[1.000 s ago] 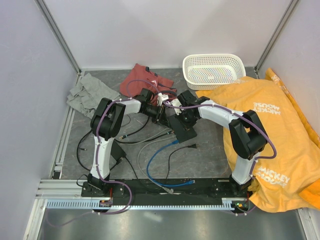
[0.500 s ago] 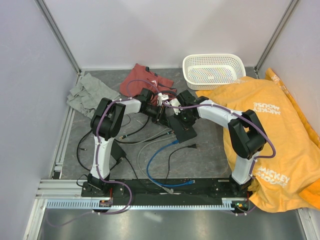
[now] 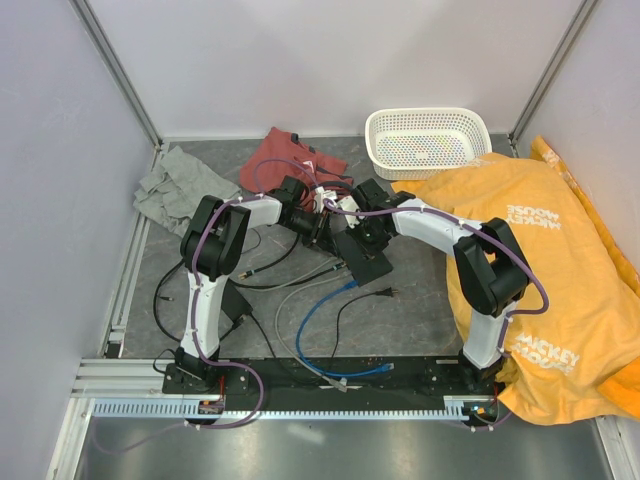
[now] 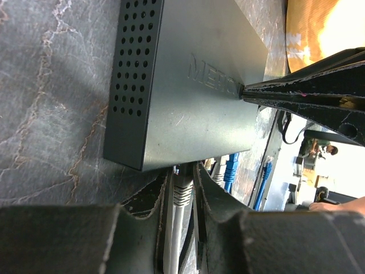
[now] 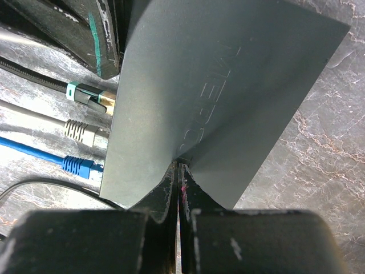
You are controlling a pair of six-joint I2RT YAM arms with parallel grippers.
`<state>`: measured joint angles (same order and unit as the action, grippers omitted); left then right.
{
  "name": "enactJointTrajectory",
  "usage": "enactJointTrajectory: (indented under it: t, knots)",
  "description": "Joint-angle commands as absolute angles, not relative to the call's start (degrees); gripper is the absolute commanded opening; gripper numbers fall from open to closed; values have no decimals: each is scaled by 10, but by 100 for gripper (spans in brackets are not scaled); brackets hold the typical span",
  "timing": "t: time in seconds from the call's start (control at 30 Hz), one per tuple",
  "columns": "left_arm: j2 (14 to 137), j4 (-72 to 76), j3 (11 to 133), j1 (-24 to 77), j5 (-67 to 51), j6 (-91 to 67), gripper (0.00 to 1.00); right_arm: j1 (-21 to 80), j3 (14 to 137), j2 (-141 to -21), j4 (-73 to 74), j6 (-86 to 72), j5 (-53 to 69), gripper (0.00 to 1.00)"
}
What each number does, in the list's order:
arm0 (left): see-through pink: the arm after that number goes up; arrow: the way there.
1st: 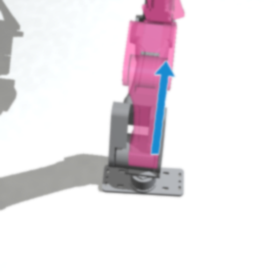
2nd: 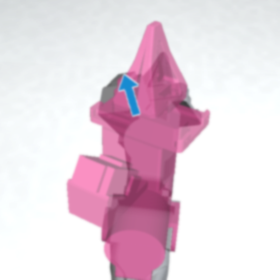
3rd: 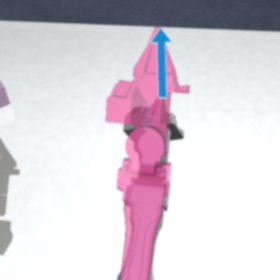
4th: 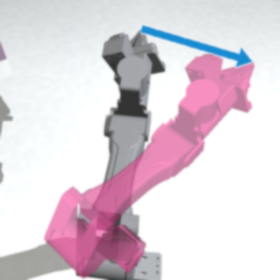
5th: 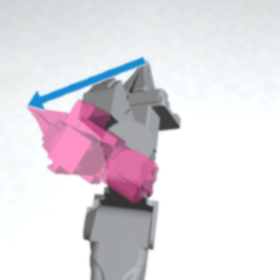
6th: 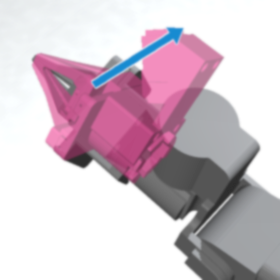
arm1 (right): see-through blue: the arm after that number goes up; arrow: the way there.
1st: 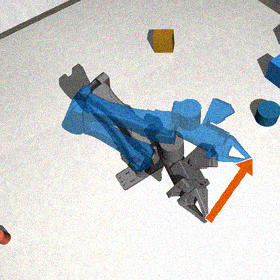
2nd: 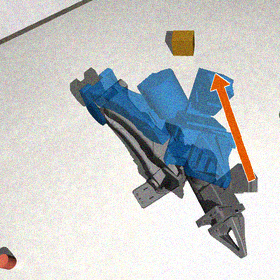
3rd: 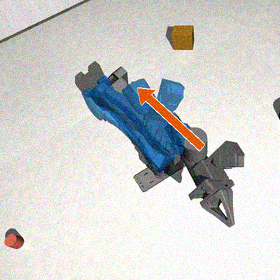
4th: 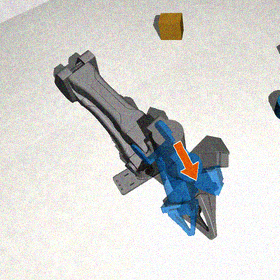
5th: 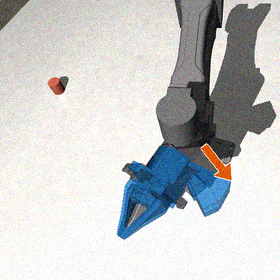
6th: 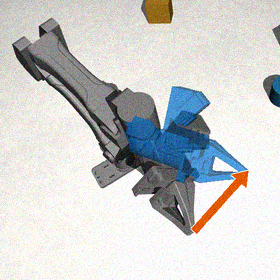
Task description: Pull the plug from the switch port
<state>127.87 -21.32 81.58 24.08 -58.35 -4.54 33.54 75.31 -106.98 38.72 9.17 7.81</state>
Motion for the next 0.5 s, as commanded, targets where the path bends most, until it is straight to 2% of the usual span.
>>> enactJointTrajectory:
  t: [0.0,0.47]
  knots:
    - [1276,-250,806,247,-534,-1,2,341,755,-1100,352,86,84,0]
    - [1268,-258,793,245,-537,21,2,344,751,-1090,351,91,74,0]
